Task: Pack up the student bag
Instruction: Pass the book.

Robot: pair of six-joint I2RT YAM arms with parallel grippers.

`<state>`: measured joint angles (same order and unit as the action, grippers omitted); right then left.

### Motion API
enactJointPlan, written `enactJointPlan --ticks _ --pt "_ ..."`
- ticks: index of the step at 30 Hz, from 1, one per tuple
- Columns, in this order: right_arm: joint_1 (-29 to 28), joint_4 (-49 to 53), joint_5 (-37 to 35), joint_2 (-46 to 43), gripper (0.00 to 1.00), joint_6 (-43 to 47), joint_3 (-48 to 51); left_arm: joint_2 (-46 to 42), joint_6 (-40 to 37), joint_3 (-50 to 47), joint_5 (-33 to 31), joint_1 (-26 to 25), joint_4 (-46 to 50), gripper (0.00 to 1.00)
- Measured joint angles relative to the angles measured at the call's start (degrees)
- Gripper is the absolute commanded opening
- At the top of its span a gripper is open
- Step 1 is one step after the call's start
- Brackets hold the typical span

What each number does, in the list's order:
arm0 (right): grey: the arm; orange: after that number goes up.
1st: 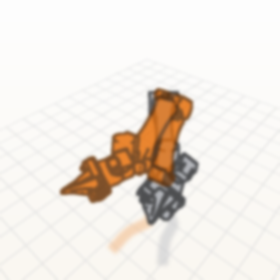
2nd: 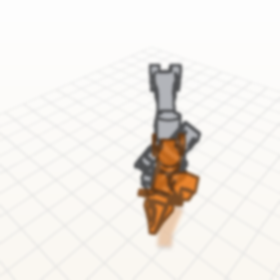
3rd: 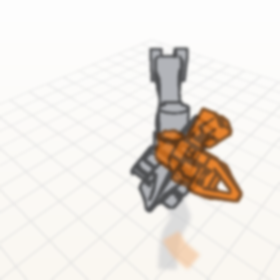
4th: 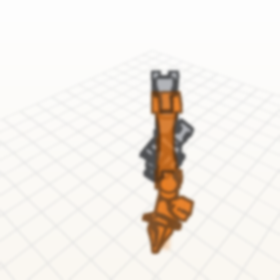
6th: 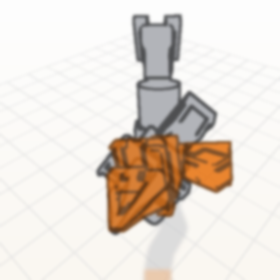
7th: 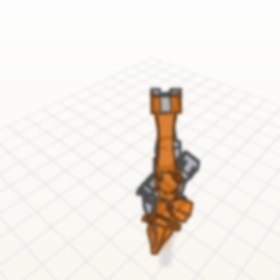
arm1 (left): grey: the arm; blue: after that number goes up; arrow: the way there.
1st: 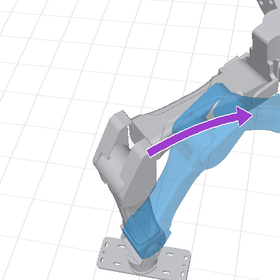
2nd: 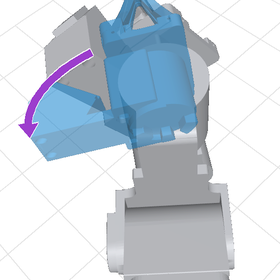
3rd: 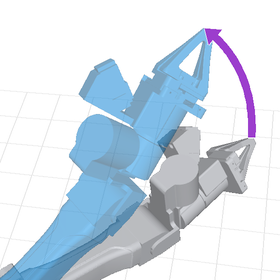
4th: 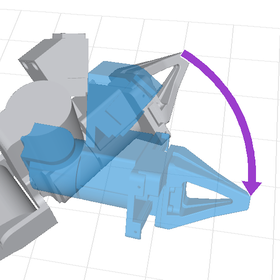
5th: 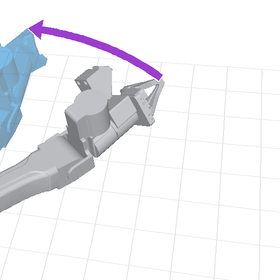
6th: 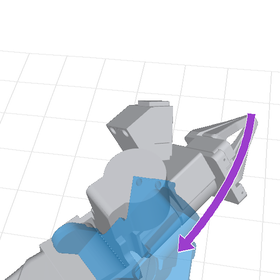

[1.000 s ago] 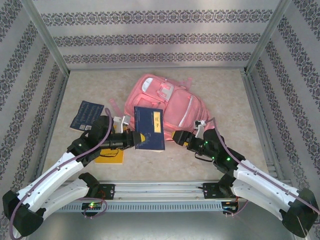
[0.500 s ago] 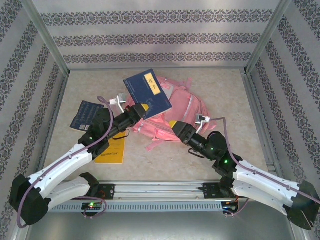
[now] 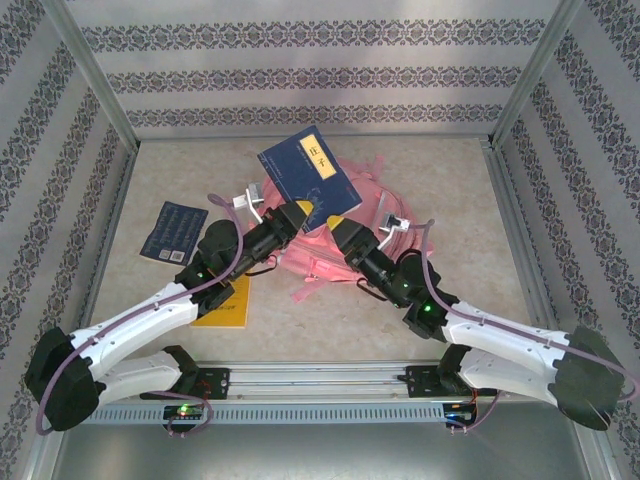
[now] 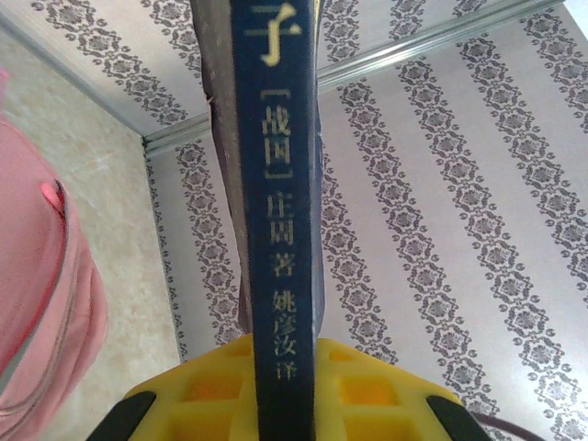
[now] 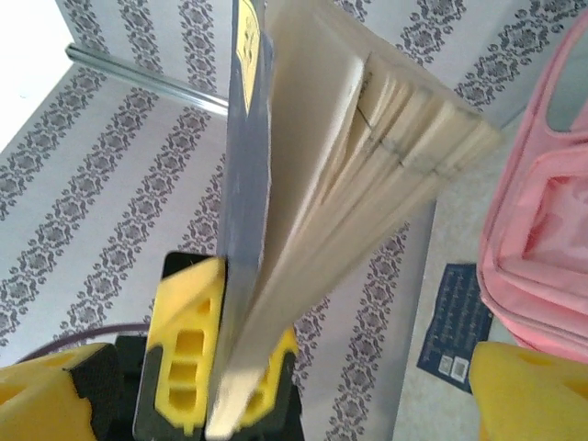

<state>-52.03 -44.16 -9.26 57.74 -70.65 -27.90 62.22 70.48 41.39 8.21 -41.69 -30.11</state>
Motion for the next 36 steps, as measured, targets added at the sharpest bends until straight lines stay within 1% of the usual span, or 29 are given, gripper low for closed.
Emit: enactJointPlan --ticks 3,6,9,11,18,23,25,28,31,32,35,36 --pt "0.0 -2.6 -0.9 2.7 0.81 -0.2 -2.1 1.0 0.3 0.0 -0.7 -1.1 -1.7 0.00" --pt "0.2 -5.4 -1.1 5.3 0.73 -0.2 -3.9 1.8 0.3 0.0 -1.2 -1.9 -2.5 0.00" --pt "0.2 -6.9 -1.4 6.8 0.58 0.1 -4.8 2.1 0.3 0.0 -1.9 -2.5 -2.6 0.00" --pt "0.3 -7.3 -1.8 7.0 0.51 0.4 -5.0 2.4 0.4 0.0 -2.5 -2.8 -3.3 0.00" --pt "2.8 -8.4 -2.9 7.8 0.46 1.1 -5.0 4.5 0.8 0.0 -3.8 -3.7 -6.8 0.00" --pt "5.2 -8.6 -3.2 8.2 0.45 1.1 -4.8 4.8 1.0 -0.5 -4.2 -4.0 -7.1 0.00" --pt "5.7 -8.9 -3.3 8.2 0.42 1.1 -4.6 4.8 1.1 -0.5 -4.2 -4.1 -7.3 0.00" --pt "6.2 -9.1 -3.4 8.4 0.30 1.1 -4.4 4.9 1.3 -0.5 -4.2 -4.1 -7.7 0.00" --pt "6.2 -9.4 -3.4 8.7 0.07 0.9 -4.4 5.5 1.8 -0.5 -4.2 -4.1 -8.2 0.00" --pt "6.2 -9.7 -3.4 8.8 0.01 0.8 -4.4 5.8 1.9 -0.6 -4.5 -4.1 -8.2 0.05" --pt "6.4 -9.2 -3.4 8.6 0.00 0.5 -4.1 6.2 1.8 -0.7 -4.6 -4.1 -7.8 0.37" --pt "6.5 -8.7 -3.6 8.2 0.00 0.5 -3.8 6.2 1.5 -0.7 -4.3 -4.1 -7.3 0.43"
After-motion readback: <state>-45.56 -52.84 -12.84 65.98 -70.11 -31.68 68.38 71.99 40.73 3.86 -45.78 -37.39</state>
